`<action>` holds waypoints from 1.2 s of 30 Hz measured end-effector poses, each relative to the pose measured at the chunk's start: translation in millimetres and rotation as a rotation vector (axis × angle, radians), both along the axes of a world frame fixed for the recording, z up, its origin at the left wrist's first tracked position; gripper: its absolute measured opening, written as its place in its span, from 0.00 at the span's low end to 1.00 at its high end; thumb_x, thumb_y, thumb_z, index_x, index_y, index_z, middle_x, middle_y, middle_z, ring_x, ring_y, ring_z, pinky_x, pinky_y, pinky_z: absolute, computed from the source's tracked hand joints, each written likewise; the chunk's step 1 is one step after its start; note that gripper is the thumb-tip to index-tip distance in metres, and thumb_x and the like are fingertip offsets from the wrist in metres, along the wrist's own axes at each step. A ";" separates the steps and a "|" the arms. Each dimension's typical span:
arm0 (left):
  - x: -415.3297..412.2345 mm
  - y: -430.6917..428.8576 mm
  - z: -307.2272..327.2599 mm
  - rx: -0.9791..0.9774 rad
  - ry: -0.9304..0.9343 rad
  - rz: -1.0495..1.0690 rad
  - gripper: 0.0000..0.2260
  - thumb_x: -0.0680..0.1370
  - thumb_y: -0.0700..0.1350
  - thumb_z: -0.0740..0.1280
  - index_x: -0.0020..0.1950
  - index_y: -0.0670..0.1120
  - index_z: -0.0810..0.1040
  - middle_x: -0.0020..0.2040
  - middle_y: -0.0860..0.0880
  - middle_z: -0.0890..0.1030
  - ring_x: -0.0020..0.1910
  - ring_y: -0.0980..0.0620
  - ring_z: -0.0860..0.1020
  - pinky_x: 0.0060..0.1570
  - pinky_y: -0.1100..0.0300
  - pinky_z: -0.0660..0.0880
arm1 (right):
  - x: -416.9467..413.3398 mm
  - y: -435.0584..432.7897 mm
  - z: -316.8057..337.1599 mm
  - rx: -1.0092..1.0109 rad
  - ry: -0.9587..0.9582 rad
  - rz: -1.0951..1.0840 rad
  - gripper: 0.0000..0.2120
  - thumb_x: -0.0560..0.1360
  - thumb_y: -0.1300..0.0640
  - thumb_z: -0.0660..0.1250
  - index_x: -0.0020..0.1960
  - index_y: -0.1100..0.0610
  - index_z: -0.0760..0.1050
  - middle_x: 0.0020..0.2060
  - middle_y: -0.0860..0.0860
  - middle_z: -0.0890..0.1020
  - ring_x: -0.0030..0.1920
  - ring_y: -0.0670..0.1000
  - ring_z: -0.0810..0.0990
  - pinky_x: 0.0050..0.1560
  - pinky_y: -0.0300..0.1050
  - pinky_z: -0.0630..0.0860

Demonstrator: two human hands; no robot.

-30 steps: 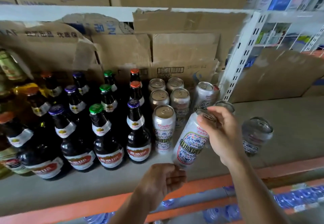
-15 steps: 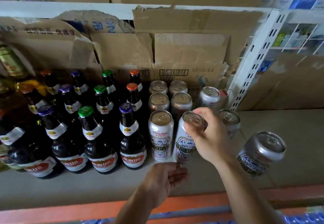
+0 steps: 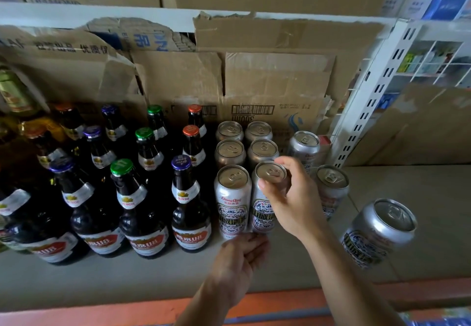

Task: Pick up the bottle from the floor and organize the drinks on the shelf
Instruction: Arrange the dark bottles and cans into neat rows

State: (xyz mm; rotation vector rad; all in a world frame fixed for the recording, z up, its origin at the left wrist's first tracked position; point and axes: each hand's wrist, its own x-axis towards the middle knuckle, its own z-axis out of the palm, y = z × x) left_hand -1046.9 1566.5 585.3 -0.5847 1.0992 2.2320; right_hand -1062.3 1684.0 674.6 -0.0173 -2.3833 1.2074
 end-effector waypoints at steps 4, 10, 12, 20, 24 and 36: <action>3.2 -1.3 2.4 0.007 -0.012 0.007 0.09 0.76 0.28 0.58 0.51 0.33 0.77 0.47 0.36 0.82 0.48 0.41 0.80 0.56 0.50 0.74 | 6.5 0.1 2.7 0.021 -0.038 0.011 0.25 0.73 0.54 0.72 0.67 0.56 0.69 0.50 0.43 0.78 0.46 0.35 0.77 0.47 0.21 0.67; 11.1 -4.0 8.1 0.014 -0.008 -0.059 0.09 0.77 0.30 0.57 0.53 0.32 0.74 0.46 0.34 0.83 0.47 0.40 0.81 0.48 0.53 0.77 | 17.8 2.7 3.0 -0.068 0.000 -0.027 0.25 0.75 0.55 0.69 0.69 0.58 0.68 0.61 0.48 0.76 0.62 0.41 0.73 0.65 0.37 0.69; 14.3 -3.2 9.0 0.027 -0.010 -0.083 0.09 0.77 0.31 0.56 0.53 0.32 0.74 0.46 0.34 0.83 0.48 0.40 0.81 0.47 0.53 0.77 | 22.9 3.9 3.3 -0.157 0.005 -0.020 0.22 0.76 0.57 0.68 0.68 0.58 0.69 0.62 0.50 0.76 0.65 0.46 0.74 0.66 0.44 0.71; 29.2 9.6 9.2 0.017 -0.016 -0.230 0.11 0.78 0.34 0.57 0.56 0.35 0.75 0.47 0.38 0.85 0.48 0.43 0.82 0.48 0.56 0.77 | 51.6 22.2 1.3 -0.232 0.053 -0.132 0.10 0.77 0.60 0.66 0.54 0.48 0.74 0.49 0.46 0.82 0.51 0.37 0.80 0.45 0.26 0.72; 35.0 21.0 12.9 0.038 -0.036 -0.267 0.10 0.78 0.34 0.57 0.54 0.35 0.76 0.44 0.38 0.84 0.44 0.44 0.82 0.47 0.55 0.77 | 66.4 29.2 1.7 -0.272 0.082 -0.136 0.07 0.75 0.56 0.66 0.48 0.44 0.75 0.44 0.48 0.84 0.47 0.45 0.83 0.46 0.51 0.81; 45.6 45.0 15.1 0.044 -0.005 -0.350 0.15 0.78 0.35 0.55 0.62 0.34 0.73 0.53 0.36 0.81 0.53 0.42 0.79 0.47 0.56 0.77 | 88.9 42.1 -12.0 -0.351 0.031 -0.133 0.06 0.72 0.54 0.65 0.47 0.47 0.77 0.42 0.51 0.83 0.44 0.48 0.84 0.45 0.61 0.80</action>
